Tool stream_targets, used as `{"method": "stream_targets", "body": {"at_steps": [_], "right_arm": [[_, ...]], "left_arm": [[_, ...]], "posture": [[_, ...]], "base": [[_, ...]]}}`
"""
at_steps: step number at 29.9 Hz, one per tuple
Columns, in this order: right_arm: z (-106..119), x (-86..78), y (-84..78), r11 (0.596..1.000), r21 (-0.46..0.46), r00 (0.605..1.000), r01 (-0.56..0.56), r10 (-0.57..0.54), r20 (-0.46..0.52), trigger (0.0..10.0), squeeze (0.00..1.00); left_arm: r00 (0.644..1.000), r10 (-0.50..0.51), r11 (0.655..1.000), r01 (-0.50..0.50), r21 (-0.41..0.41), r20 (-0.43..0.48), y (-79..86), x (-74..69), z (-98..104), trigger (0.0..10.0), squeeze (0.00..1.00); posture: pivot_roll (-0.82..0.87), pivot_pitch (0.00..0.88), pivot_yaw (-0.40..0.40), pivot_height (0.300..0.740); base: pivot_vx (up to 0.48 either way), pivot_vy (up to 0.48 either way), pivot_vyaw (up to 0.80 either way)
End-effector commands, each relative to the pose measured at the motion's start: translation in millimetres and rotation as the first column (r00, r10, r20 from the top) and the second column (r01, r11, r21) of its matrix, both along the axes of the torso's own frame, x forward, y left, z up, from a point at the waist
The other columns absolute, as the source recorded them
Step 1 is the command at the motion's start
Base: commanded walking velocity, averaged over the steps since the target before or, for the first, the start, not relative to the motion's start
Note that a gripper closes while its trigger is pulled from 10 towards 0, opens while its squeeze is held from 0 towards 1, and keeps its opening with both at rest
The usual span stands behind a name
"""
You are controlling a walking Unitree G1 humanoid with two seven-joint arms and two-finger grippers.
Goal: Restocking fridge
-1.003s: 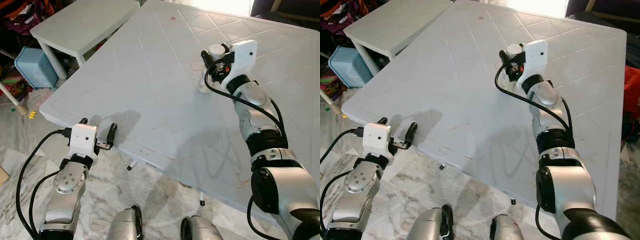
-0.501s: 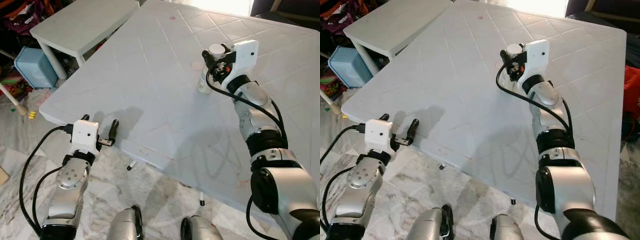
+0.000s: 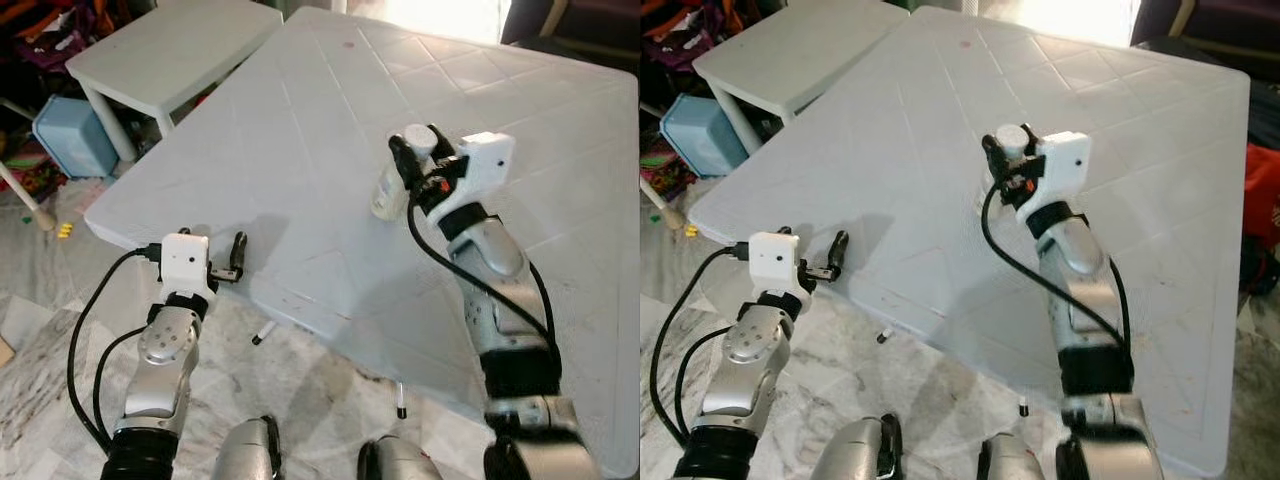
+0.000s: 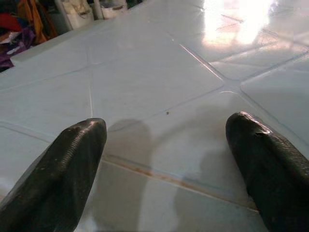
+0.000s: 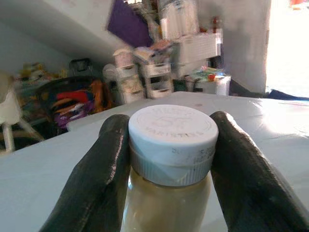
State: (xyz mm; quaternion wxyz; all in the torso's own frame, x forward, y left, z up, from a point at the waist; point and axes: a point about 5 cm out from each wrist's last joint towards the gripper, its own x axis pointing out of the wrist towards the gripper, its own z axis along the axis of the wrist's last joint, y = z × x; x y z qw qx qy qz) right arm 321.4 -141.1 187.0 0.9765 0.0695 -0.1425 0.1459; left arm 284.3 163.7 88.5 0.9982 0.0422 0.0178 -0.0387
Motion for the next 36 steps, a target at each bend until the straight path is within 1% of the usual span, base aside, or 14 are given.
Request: {"method": "stream_targets", "body": {"at_steps": [1,3,5,9,12,16,20,22,25,29,30,31,33,36], "right_arm": [[6,-10.3,-0.1,0.998,0.048,0.999,0.042,-0.042,0.016,10.0,0.0],[0,-19.9,-0.2,0.995,0.064,0.997,0.082,-0.081,-0.019,10.0,0.0],[-2,-22.6,1.1,0.994,0.066,0.996,0.088,-0.086,-0.031,10.0,0.0],[-6,-28.8,10.7,0.996,0.049,0.997,0.07,-0.069,-0.039,10.0,0.0],[-6,-32.3,15.7,0.998,0.035,0.998,0.054,-0.052,-0.043,10.0,0.0],[-12,-37.1,17.4,0.998,0.028,0.996,0.058,-0.056,-0.073,10.0,0.0],[-16,-39.8,18.9,0.999,0.017,0.995,0.051,-0.05,-0.082,10.0,0.0],[-20,-42.1,19.9,0.999,0.0,0.994,0.049,-0.049,-0.093,10.0,0.0],[-23,-43.4,19.1,0.999,-0.006,0.993,0.051,-0.051,-0.107,10.0,0.0],[-25,-44.0,17.8,0.999,-0.011,0.992,0.052,-0.053,-0.117,10.0,0.0],[-34,-43.5,12.3,0.998,-0.026,0.988,0.065,-0.068,-0.142,10.0,0.0],[-34,-43.5,12.3,0.998,-0.026,0.988,0.065,-0.068,-0.142,10.0,0.0],[-46,-43.8,1.6,0.995,-0.027,0.978,0.098,-0.101,-0.182,10.0,0.0],[-48,-45.0,0.1,0.995,-0.037,0.977,0.096,-0.101,-0.185,10.0,0.0]], "left_arm": [[1.0,0.019,1.0,-0.019,0.009,0.005,3.7,1.4,0,10.0,0.0],[1.0,0.001,1.0,-0.001,0.018,0.012,0.7,3.9,-1,10.0,0.0],[1.0,0.002,1.0,-0.002,0.017,0.013,0.0,5.4,-2,10.0,0.0],[0.999,0.008,1.0,-0.009,0.018,0.035,-0.2,11.5,3,10.0,0.0],[0.999,0.009,1.0,-0.011,0.027,0.052,2.0,12.8,6,10.0,0.0],[0.998,0.011,0.999,-0.013,0.037,0.06,5.3,11.3,4,10.0,0.0],[0.998,0.014,0.999,-0.016,0.037,0.063,4.8,10.2,3,10.0,0.0],[0.998,0.028,0.999,-0.03,0.039,0.061,4.0,8.7,1,10.0,0.0],[0.996,0.054,0.997,-0.058,0.054,0.071,4.5,6.9,-1,10.0,0.0],[0.995,0.067,0.996,-0.071,0.053,0.07,4.9,6.1,-3,10.0,0.0],[0.996,0.066,0.997,-0.069,0.043,0.062,5.4,5.9,-5,10.0,0.0],[0.996,0.066,0.997,-0.069,0.043,0.062,5.4,5.9,-5,10.0,0.0],[0.995,0.073,0.996,-0.077,0.052,0.066,10.7,6.8,-4,10.0,0.0],[0.994,0.087,0.994,-0.091,0.056,0.069,14.2,7.3,-3,10.0,0.0]], "posture": [[-0.04,0.0,0.031,0.74],[-0.06,0.0,0.033,0.74],[-0.06,0.0,0.033,0.74],[-0.07,0.009,0.037,0.74],[-0.07,0.019,0.038,0.74],[-0.06,0.015,0.035,0.74],[-0.06,0.01,0.03,0.74],[-0.06,0.002,0.022,0.74],[-0.06,0.0,0.021,0.74],[-0.06,0.0,0.019,0.74],[-0.05,0.0,0.018,0.74],[-0.05,0.0,0.018,0.74],[-0.05,0.0,0.018,0.74],[-0.05,0.0,0.018,0.74]], "base": [[0.0,0.446,0.0],[0.0,0.456,0.0],[0.0,0.45,0.0],[0.0,0.45,0.0],[0.0,0.453,0.0],[0.0,0.45,0.47],[0.0,0.45,0.66],[0.0,0.141,0.8],[0.0,0.0,0.8],[0.0,0.0,0.8],[0.0,0.0,0.8],[0.0,0.0,0.8],[0.0,0.0,0.8],[0.0,0.0,0.8]]}}
